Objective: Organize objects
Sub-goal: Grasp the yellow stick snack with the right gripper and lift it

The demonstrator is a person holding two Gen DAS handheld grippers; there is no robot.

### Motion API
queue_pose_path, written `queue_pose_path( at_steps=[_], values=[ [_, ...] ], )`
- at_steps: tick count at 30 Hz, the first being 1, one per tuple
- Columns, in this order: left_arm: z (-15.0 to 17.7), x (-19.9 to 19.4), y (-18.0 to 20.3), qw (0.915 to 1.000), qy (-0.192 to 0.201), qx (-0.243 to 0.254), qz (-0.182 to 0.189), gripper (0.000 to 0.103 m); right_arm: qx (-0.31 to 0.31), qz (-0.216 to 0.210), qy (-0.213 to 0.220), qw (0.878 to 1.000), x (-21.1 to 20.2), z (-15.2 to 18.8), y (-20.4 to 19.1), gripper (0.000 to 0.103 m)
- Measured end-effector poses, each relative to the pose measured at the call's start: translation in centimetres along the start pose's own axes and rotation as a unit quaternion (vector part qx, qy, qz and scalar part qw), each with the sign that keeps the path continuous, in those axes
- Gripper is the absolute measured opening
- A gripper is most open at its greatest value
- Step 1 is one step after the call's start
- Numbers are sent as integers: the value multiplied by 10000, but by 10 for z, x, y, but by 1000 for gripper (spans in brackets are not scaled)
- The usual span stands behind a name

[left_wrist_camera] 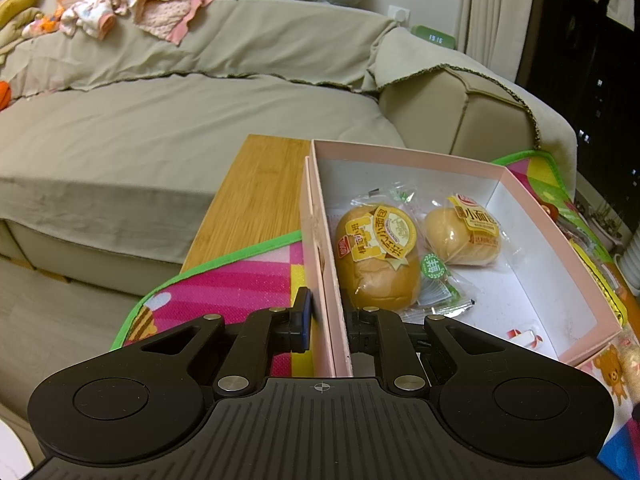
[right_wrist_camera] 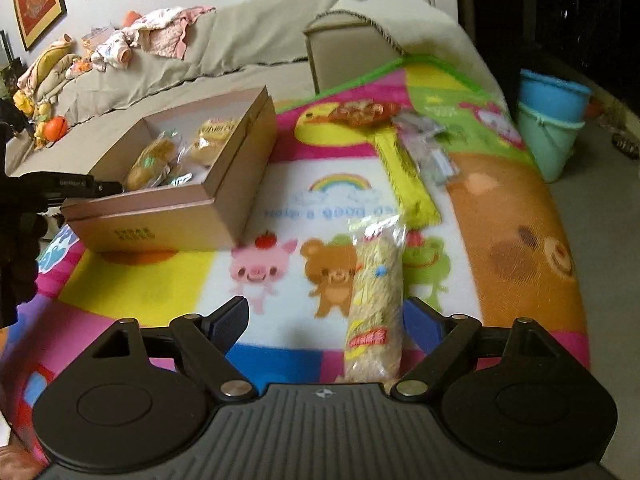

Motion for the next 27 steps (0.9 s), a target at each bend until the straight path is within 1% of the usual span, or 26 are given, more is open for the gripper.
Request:
queue_pose_path(
  at_steps=[2, 4, 5, 6, 8, 9, 10, 14, 17, 22, 27],
  values=[
    [0, 0, 0, 10000, -1, 2, 5, 15, -98, 281, 31, 9996, 4, -4, 1, 81],
    [0, 0, 0, 10000, -7, 2, -1, 15, -174, 493, -64, 9986, 12, -5, 3, 67],
    [0, 0, 0, 10000, -8, 3, -2, 15, -199, 537, -110, 9983, 16, -4, 4, 64],
    [0, 0, 0, 10000, -6, 5, -1, 15, -231, 570, -163, 9980, 20, -4, 4, 59],
    [0, 0, 0, 10000, -1, 5, 1, 15, -319, 617, -160, 9975, 23, -2, 2, 55],
    [0, 0, 0, 10000, -1, 4, 1, 15, -393, 598, -159, 9973, 23, -3, 0, 44],
    [0, 0, 0, 10000, -3, 0, 1, 15, -450, 544, -161, 9974, 21, -3, -3, 29],
    [0, 0, 0, 10000, -1, -2, 23, 15, -599, 296, -213, 9975, 12, -5, -17, 28],
    [1, 0, -1, 10000, 2, 1, 22, 15, -648, 139, -49, 9978, -4, -17, -26, 28],
    [1, 0, -3, 10000, 9, -23, 45, 16, -720, -91, 622, 9954, -42, -61, -42, 28],
    [0, 0, -1, 10000, -4, -34, 53, 16, -901, -365, 1426, 9850, -74, -112, -66, 28]
  ],
)
Point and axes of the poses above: each gripper's, at about its wrist camera, not at the fingertips, and x roughly the way its jaws point, y to its right, z to its underside, the point moved 5 cm from there along x, roughly the way its jaws point, and after that the axes turned 1 degree about y, right-handed, at the moved point
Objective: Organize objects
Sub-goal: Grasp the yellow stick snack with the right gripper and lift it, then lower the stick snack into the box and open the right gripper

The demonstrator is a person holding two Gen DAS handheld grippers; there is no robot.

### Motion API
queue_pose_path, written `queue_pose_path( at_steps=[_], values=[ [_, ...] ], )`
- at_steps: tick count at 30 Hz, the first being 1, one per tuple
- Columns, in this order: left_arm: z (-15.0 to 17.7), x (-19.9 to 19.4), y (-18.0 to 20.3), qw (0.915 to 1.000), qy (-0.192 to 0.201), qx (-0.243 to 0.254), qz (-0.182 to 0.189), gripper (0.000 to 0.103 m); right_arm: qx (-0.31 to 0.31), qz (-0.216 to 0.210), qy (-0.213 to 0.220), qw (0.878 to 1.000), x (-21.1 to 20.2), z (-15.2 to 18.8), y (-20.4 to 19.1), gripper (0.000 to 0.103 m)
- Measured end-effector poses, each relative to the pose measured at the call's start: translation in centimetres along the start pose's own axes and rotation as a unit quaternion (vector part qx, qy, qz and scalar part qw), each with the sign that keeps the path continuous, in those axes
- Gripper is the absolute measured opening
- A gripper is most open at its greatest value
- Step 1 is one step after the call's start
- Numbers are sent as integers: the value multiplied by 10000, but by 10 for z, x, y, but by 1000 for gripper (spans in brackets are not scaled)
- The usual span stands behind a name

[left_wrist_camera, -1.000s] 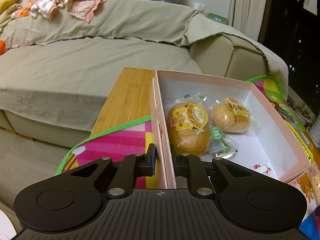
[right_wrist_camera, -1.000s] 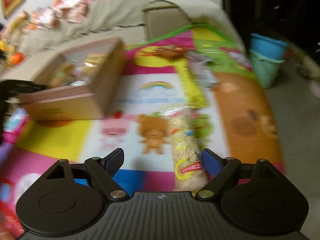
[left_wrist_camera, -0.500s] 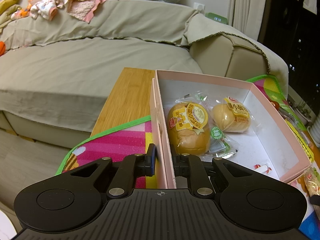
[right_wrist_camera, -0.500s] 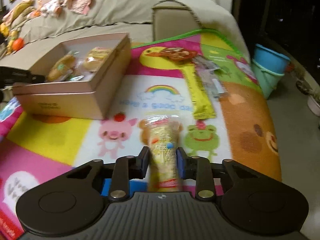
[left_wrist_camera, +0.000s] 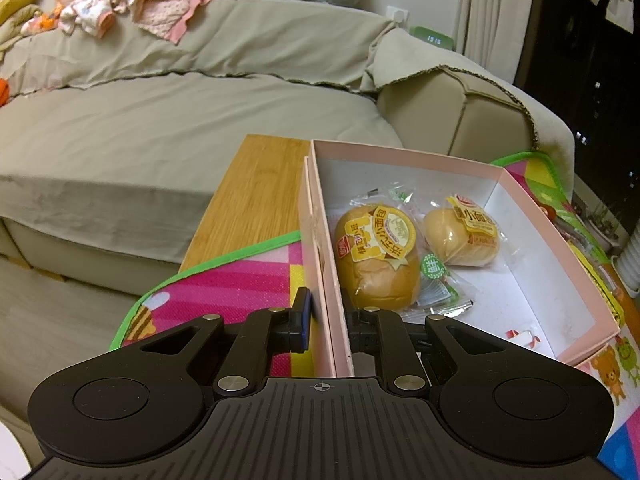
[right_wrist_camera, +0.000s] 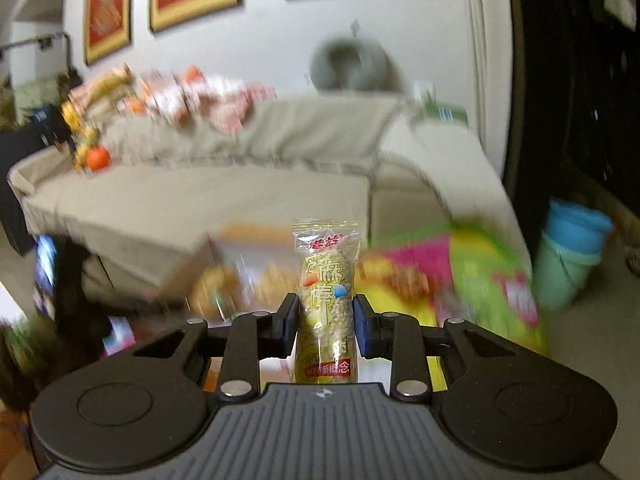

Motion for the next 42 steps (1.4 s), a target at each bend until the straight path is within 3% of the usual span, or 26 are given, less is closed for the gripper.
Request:
queue_pose_path(
  at_steps=[3, 7, 21, 28, 42],
  values=[
    [0, 0, 0, 10000, 5, 7, 1, 16, 12, -212, 400, 9990, -2, -29, -11, 28],
    [0, 0, 1, 10000, 5, 14, 2, 16, 28, -515, 521, 9973, 10, -44, -26, 28],
    [0, 0, 1, 10000, 1, 26, -2, 16, 407, -847, -164, 9954, 95, -25, -44, 30],
    [2, 2, 1, 10000, -29, 34, -13, 16, 430, -690, -175, 9965, 92, -12, -33, 47],
    [2, 2, 3, 9999, -32, 26, -123, 15, 672, 439, -822, 9934, 86, 65, 43, 57]
  ],
)
Point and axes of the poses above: each gripper's, at about its wrist camera, not at the fingertips, and x roughly the way its jaws point, y to its right, z to its underside, the point moved 5 cm from there along x, roughly the way its jaws point, and after that the axes turned 1 degree about y, right-handed, at the moved point
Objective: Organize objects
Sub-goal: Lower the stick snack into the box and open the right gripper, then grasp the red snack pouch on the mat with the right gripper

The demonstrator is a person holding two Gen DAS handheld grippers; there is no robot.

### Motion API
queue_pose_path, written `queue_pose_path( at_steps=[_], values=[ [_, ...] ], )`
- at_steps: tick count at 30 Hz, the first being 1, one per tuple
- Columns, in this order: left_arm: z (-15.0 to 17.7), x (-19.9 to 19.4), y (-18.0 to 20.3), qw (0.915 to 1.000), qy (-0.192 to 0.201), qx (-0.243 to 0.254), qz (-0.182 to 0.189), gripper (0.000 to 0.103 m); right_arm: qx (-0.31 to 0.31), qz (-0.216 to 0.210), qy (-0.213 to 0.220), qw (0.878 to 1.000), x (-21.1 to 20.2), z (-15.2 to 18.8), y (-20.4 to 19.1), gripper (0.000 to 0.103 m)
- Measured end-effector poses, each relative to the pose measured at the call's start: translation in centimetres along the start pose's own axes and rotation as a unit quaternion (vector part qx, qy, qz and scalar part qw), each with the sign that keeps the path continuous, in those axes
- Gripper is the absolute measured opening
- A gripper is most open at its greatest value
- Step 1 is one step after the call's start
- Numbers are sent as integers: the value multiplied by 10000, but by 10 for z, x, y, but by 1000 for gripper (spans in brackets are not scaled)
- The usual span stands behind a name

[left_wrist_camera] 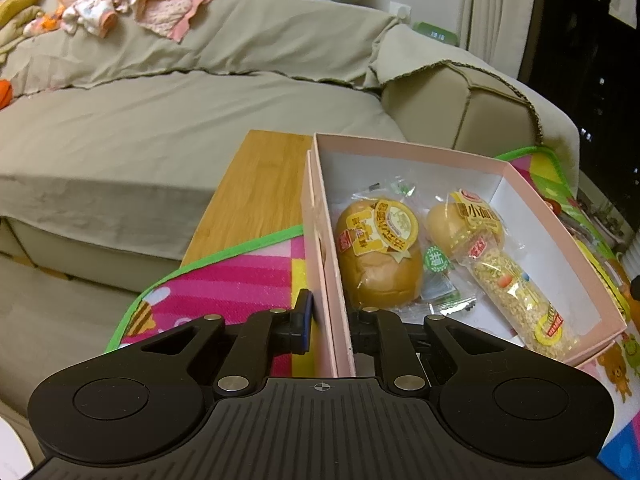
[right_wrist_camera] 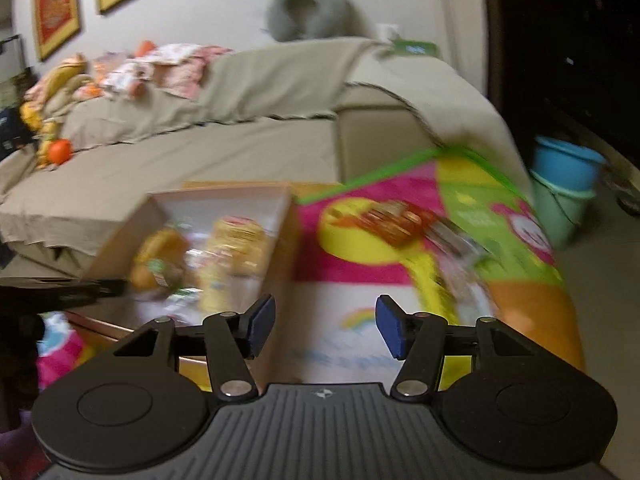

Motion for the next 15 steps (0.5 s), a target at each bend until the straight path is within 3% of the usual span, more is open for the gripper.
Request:
queue_pose_path(
  at_steps=[5, 15],
  values=[
    [-2, -3, 1, 9999, 91, 23, -63, 14, 120, 467, -18, 9988, 10, 8, 25, 63],
    [-3, -9, 3, 9998, 162, 76, -94, 14, 328, 806, -196, 9960, 30, 29, 56, 65]
  ],
)
Point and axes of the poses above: each gripper's, at about its wrist camera, not at the fingertips, and x roughly the way its jaws point, y to its right, z to its underside, the point moved 5 cm from there along x, roughly the way its jaws point, and after that the axes turned 1 degree about y, right-handed, at the moved point
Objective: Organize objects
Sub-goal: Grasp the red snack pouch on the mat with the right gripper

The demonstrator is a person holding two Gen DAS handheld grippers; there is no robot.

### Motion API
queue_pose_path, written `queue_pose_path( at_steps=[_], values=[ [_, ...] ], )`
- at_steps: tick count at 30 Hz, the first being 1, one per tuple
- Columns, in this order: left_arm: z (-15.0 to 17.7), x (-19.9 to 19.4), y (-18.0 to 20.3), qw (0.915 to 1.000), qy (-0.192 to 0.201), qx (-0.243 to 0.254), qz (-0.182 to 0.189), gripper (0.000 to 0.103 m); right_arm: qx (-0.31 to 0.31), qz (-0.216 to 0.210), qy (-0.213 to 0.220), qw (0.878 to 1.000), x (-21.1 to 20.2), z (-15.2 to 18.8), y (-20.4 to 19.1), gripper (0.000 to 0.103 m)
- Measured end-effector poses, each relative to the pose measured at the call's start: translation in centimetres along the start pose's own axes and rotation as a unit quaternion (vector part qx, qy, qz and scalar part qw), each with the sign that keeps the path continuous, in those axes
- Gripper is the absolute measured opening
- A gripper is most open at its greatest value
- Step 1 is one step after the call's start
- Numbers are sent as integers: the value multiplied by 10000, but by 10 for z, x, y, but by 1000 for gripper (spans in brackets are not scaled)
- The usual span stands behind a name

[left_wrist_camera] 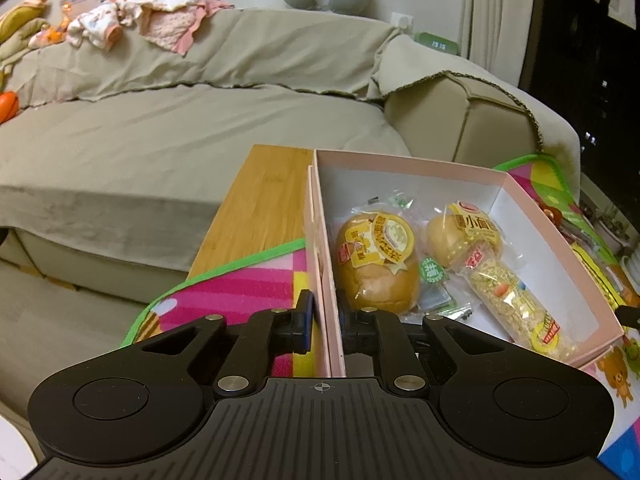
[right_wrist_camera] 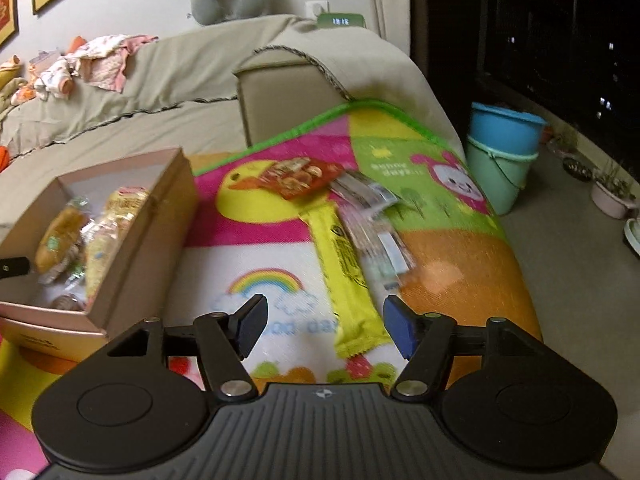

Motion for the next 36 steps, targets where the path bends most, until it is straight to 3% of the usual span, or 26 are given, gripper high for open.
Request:
queue_pose_path(
  at_steps=[6, 10, 11, 15, 18, 23, 26, 28, 30, 36],
  values=[
    [0, 0, -1, 10000, -17, -15, 37, 14, -296, 92, 64, 9995, 17, -19, 2, 64],
    [0, 0, -1, 10000, -9, -6, 38, 14, -345, -75, 136, 9993, 36, -52, 0, 65],
    [0, 1, -1, 10000, -13, 16, 43, 14, -357, -201, 107, 9991, 45, -63, -3, 67],
    [0, 0, -1, 9999, -51, 103, 80, 14, -1096, -327, 218, 9932, 86, -98, -26, 100],
    [0, 0, -1, 9998, -63, 141, 86, 15, -1440, -209, -21, 9894, 125, -112, -37, 101],
    [0, 0, -2, 9998, -72, 131, 121, 15, -871, -420, -585, 9936, 165, -118, -35, 100],
    [0, 0, -3, 9999, -61, 100, 127, 15, -839, -416, -535, 9942, 160, -114, -34, 90],
    [0, 0, -2, 9999, -52, 88, 121, 15, -777, -508, -517, 9943, 148, -115, -31, 54],
    [0, 0, -2, 9999, -47, 71, 125, 15, -516, -732, -568, 9944, 132, -116, -25, 35],
    [1, 1, -3, 9999, -46, 27, 110, 14, -855, -756, -489, 9923, 83, -101, -25, 37]
  ],
)
Point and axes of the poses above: each gripper's, at about its wrist camera, not at the fingertips, and x roughly the way its jaws point, y to its right, z to its underside, the point moved 5 cm from there along x, roughly the way its jaws point, and after that the axes turned 1 degree about y, right-handed, at the moved point
